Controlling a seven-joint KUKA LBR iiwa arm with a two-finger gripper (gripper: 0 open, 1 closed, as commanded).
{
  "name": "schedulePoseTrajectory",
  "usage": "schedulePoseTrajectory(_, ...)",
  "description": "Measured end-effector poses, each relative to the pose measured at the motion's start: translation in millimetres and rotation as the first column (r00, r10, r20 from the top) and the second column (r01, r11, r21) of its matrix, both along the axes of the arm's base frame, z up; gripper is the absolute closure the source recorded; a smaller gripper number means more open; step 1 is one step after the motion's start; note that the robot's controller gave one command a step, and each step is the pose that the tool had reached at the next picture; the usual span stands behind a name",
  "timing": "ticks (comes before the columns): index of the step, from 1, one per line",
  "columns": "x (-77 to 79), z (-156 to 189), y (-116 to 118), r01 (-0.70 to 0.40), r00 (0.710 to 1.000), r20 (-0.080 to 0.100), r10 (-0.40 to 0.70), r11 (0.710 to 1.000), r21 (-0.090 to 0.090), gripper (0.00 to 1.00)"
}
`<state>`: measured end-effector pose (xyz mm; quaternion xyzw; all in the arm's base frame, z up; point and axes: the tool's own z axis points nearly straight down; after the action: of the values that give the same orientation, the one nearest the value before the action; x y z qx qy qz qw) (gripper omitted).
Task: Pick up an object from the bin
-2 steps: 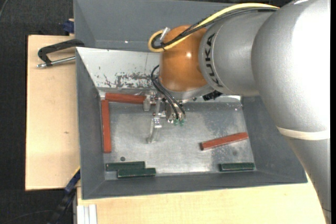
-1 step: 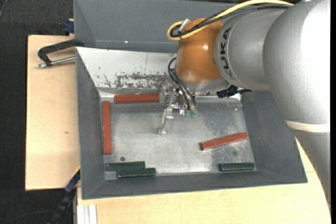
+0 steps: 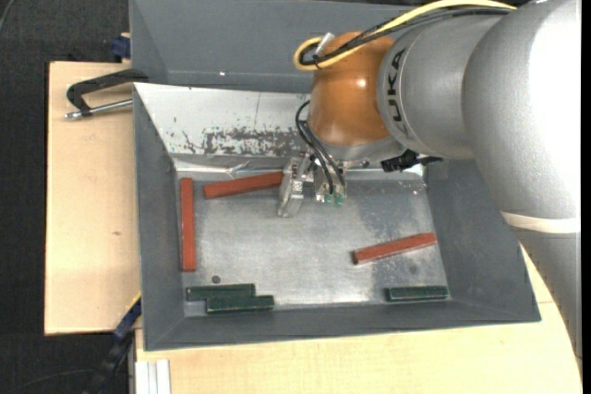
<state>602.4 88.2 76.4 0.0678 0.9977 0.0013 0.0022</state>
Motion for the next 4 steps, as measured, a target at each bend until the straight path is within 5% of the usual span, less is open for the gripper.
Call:
schedulePoseTrajectory(1, -0.3, 43.4, -25.4, 0.394, 0.919, 0.002, -0.394, 0.919, 0.001, 1.0)
schedulePoseTrajectory(2, -42.3, 72.4, -51.9, 0.767, 0.641, -0.006, -0.767, 0.641, -0.002, 1.0)
schedulePoseTrajectory(3, -99.1, 54.8, -133.7, 0.709, 0.705, -0.008, -0.709, 0.705, -0.008, 1.0)
schedulePoseTrajectory(4, -96.3, 55.6, -128.7, 0.705, 0.71, -0.005, -0.705, 0.71, -0.002, 0.0)
